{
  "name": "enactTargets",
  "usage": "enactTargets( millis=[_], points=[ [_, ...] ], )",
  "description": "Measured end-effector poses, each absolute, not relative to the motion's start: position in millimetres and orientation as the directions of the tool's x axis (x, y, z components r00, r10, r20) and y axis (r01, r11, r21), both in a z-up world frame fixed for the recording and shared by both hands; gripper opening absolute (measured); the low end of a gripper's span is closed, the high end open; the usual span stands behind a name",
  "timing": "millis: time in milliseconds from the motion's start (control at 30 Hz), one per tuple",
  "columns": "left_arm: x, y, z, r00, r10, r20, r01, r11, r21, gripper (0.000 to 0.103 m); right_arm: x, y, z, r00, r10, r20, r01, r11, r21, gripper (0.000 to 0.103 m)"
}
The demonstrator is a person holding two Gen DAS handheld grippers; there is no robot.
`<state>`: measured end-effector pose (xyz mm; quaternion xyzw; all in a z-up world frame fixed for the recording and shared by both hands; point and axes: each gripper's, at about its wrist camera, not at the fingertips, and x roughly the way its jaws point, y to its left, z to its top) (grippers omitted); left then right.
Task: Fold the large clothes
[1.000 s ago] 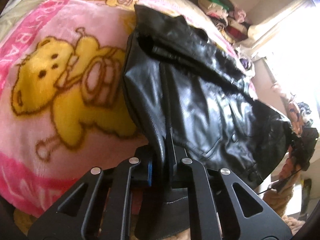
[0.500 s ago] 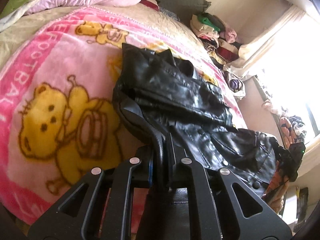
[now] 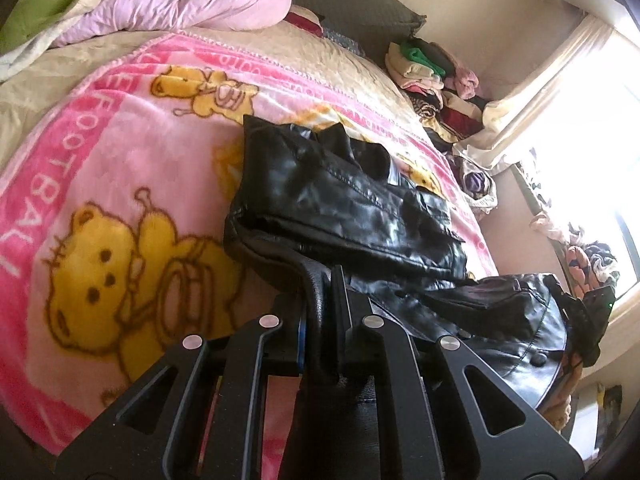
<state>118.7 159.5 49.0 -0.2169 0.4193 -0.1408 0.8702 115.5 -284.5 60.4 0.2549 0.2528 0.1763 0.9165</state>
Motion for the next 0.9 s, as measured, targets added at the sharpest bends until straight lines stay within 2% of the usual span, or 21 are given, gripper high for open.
enactTargets(
  millis=[400,900],
  points=[
    [149.5,161.6,60.1,0.632,-0.427,-0.646,0.056,0.857,-0.512,0.005,153.4,-287.7,70.4,0.811,0.427,-0.401,-0.153,0.815,0.559,0.01],
    [205.4,163.4,49.7,0.664,-0.395,-0.634,0.0,0.849,-0.529,0.008,225.6,-286.7,59.6,0.795,0.358,-0.489,-0.054,0.845,0.532,0.01]
  ],
)
